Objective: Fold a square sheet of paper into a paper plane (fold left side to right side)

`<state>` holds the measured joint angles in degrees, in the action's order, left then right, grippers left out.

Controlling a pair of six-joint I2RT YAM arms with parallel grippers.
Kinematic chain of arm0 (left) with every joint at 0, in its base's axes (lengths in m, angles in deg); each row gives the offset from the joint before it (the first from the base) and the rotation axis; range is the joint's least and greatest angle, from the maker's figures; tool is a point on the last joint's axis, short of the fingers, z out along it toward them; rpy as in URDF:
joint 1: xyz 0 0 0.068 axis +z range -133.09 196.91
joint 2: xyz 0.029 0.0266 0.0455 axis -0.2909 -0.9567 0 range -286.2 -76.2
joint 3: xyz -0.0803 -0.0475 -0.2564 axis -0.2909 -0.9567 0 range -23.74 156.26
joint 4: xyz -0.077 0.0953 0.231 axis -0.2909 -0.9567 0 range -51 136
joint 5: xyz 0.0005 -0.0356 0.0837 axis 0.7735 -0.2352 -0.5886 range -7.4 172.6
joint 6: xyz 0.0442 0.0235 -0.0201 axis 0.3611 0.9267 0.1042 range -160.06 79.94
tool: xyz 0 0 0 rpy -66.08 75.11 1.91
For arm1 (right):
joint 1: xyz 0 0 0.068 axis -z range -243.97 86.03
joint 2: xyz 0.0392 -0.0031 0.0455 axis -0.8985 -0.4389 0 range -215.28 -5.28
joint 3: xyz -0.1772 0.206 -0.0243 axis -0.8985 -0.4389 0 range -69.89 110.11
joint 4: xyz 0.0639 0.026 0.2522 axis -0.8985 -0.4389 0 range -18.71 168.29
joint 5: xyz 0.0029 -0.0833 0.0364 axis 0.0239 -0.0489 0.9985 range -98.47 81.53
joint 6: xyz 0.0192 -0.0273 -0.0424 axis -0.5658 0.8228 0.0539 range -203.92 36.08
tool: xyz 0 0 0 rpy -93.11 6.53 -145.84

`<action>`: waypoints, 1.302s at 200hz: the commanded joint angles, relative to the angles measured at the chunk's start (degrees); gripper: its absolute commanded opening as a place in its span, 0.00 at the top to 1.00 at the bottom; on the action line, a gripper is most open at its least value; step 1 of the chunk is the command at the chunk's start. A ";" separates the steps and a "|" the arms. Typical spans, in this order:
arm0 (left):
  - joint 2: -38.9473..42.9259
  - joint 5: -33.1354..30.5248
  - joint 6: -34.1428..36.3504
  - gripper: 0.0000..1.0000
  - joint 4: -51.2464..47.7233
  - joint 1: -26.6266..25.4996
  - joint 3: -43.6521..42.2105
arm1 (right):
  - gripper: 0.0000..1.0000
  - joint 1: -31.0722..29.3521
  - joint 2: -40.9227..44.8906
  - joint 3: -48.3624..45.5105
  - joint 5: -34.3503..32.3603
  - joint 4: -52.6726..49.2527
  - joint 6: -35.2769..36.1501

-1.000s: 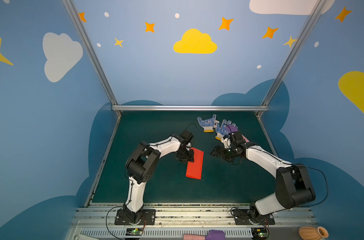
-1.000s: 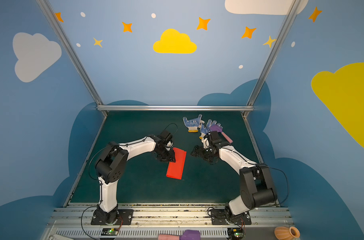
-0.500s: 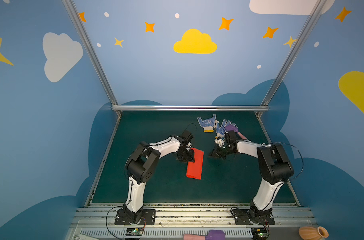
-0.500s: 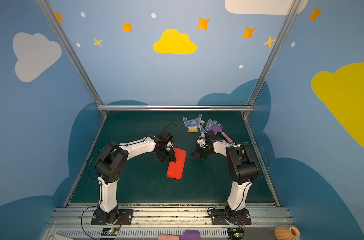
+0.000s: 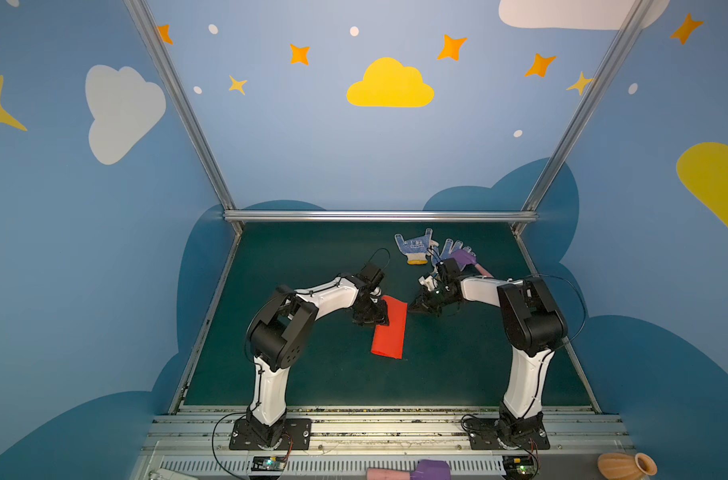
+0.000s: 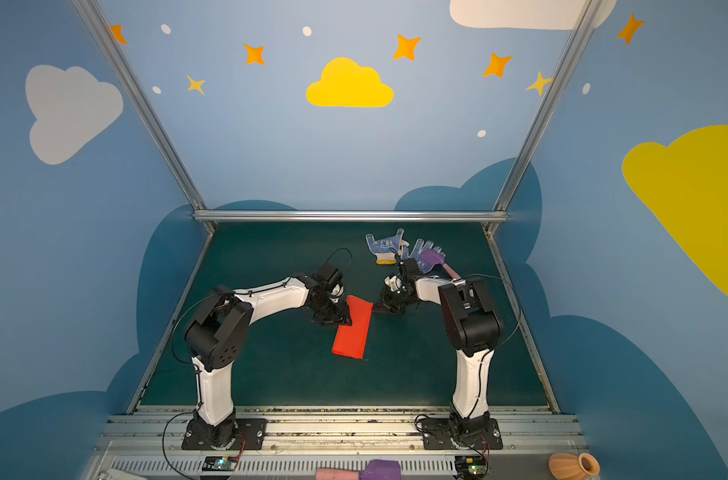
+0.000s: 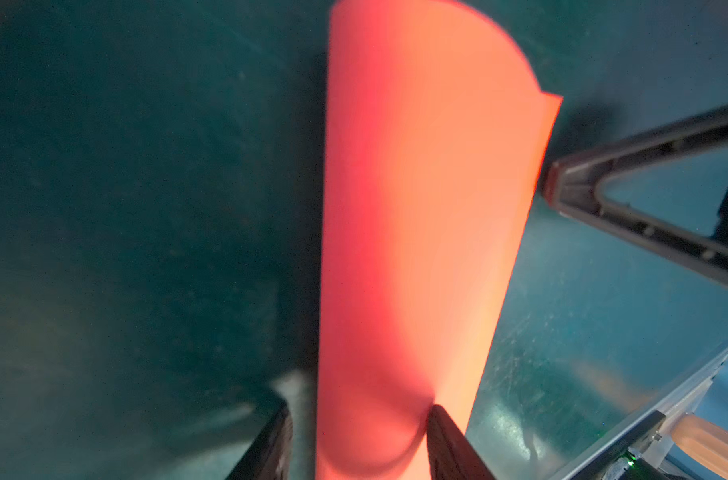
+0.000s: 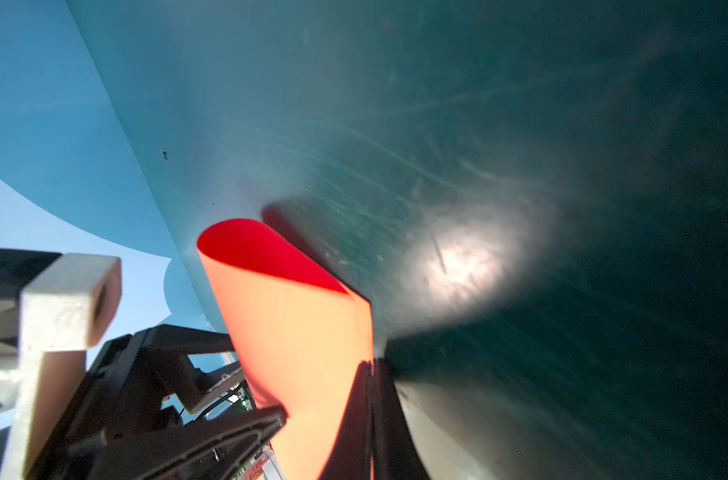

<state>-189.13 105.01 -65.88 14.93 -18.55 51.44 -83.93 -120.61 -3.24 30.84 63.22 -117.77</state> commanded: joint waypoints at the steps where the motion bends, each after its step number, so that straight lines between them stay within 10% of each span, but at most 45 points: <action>1: 1.57 0.22 -0.64 0.46 -1.19 -0.79 -0.82 | 1.00 -0.52 -3.06 1.59 -1.08 -2.74 0.86; 96: 1.24 -1.88 -6.69 0.46 0.52 -1.54 -1.35 | 1.00 0.50 1.25 3.39 3.23 -3.98 4.11; 175: 1.30 -2.89 -8.55 0.46 0.40 -2.15 -0.12 | 0.68 2.47 16.88 -4.99 1.30 -0.15 3.77; 260: 0.61 -3.83 -6.18 0.46 -0.99 -2.68 0.06 | 0.82 -0.41 13.54 -9.16 -0.22 2.56 2.12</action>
<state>-188.25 102.56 -73.42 16.09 -20.80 50.32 -83.23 -104.85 -11.35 31.35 64.25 -115.28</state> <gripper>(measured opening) 0.537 0.229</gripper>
